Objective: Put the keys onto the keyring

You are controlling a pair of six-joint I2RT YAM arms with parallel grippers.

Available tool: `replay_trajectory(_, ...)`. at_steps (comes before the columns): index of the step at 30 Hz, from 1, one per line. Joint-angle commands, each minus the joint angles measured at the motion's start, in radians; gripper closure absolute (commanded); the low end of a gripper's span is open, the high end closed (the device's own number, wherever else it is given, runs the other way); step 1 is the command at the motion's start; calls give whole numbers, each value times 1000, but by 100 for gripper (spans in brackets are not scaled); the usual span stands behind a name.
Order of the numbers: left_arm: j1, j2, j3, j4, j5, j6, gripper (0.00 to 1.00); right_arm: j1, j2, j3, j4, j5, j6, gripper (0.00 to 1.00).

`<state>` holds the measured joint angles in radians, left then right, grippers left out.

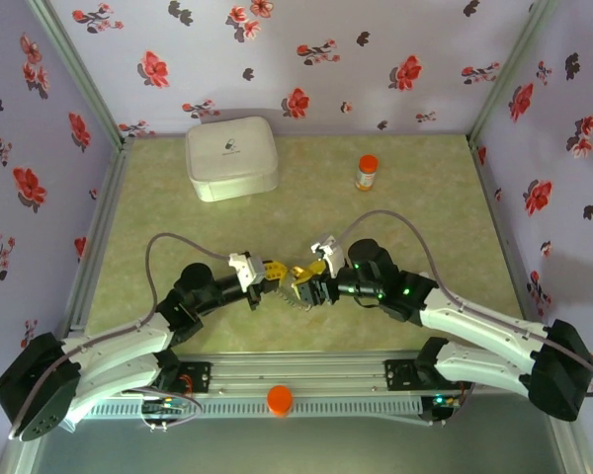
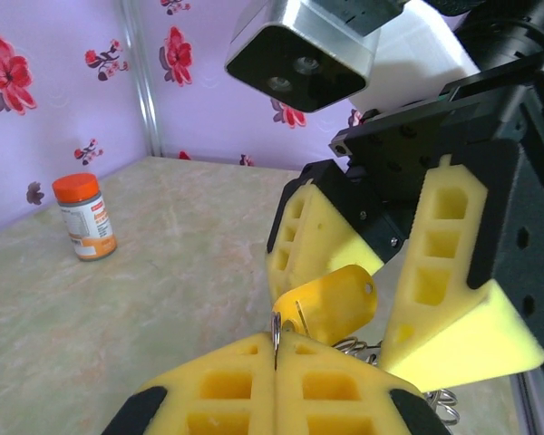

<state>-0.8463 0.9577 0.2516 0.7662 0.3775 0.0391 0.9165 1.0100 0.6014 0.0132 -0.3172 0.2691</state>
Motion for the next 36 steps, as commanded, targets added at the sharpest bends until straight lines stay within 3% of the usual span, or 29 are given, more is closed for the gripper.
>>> replay_trajectory(1,-5,-22,-3,23,44,25,100,1,-11,24,24,-26,-9,41)
replay_trajectory(9,-5,-25,-8,34,58,21,100,-5,-47,-6,98,-96,12,37)
replay_trajectory(27,-6,-28,-5,40,78,16,100,-18,-4,1,26,-47,-13,65)
replay_trajectory(36,-5,-34,-11,46,88,9,100,-17,33,8,42,-72,-3,71)
